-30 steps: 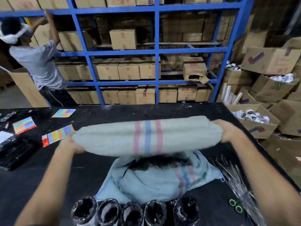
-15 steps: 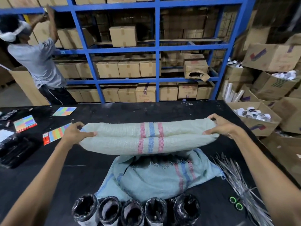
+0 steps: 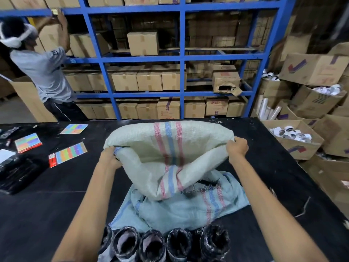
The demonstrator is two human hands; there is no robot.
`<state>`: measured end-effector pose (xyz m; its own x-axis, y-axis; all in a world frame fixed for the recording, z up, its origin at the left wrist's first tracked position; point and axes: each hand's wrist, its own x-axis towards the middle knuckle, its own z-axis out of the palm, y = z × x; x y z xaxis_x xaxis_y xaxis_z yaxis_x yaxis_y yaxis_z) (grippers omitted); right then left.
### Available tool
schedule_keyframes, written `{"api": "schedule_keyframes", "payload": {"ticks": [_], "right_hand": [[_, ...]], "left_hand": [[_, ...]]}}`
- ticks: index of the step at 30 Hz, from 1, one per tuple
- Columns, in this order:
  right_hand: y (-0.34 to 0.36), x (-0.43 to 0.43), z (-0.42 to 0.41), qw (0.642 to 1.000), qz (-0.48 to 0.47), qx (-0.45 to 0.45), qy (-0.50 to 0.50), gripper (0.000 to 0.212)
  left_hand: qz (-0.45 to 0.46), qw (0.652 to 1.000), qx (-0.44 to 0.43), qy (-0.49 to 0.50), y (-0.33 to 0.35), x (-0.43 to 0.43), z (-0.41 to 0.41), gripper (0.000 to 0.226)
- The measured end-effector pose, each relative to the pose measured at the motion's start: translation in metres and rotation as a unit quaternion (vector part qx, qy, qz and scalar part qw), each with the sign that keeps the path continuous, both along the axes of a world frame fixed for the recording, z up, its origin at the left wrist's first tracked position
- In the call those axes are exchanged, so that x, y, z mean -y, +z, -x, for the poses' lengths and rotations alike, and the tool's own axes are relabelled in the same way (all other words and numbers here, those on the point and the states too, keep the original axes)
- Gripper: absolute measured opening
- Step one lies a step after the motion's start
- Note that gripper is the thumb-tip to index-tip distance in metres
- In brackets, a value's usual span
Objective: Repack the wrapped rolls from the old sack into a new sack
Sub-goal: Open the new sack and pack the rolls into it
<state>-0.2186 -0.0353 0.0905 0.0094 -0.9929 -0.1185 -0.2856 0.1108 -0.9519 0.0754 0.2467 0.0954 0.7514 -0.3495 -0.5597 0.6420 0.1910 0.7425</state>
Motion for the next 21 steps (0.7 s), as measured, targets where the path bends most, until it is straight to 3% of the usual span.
{"api": "schedule_keyframes", "payload": {"ticks": [3,6,9,10,12,14,17,19,21], "right_hand": [[0.022,-0.001,0.009,0.978,-0.121,0.142,0.093,0.025],[0.045,0.019,0.047,0.952,-0.183,0.125,0.212,0.012],[0.038,0.05,0.081,0.928,-0.251,0.134,0.239,0.022],[0.037,0.051,0.086,0.908,-0.306,0.148,0.245,0.018],[0.037,0.048,0.086,0.904,-0.3,0.151,0.264,0.016],[0.033,0.048,0.087,0.887,-0.283,0.192,0.311,0.04],[0.024,0.055,0.085,0.906,-0.217,0.09,0.352,0.098],[0.021,0.054,0.081,0.93,-0.132,-0.036,0.341,0.101],[0.018,0.054,0.076,0.935,-0.058,-0.133,0.324,0.086]], "left_hand": [[0.027,1.0,-0.001,0.013,0.014,0.0,0.006,0.029],[-0.004,0.999,0.03,-0.02,0.03,-0.039,0.001,0.019],[0.003,1.0,-0.02,-0.022,0.032,-0.08,-0.021,0.008],[0.008,0.999,-0.031,-0.039,0.03,-0.086,-0.032,0.013],[0.011,0.996,-0.005,-0.088,0.028,-0.09,-0.042,0.027],[-0.027,0.991,0.048,-0.121,0.029,-0.084,-0.044,0.038],[-0.099,0.964,0.144,-0.201,0.032,-0.08,-0.051,0.059],[-0.197,0.93,0.208,-0.23,0.027,-0.075,-0.054,0.077],[-0.277,0.908,0.25,-0.193,0.019,-0.068,-0.054,0.074]]}}
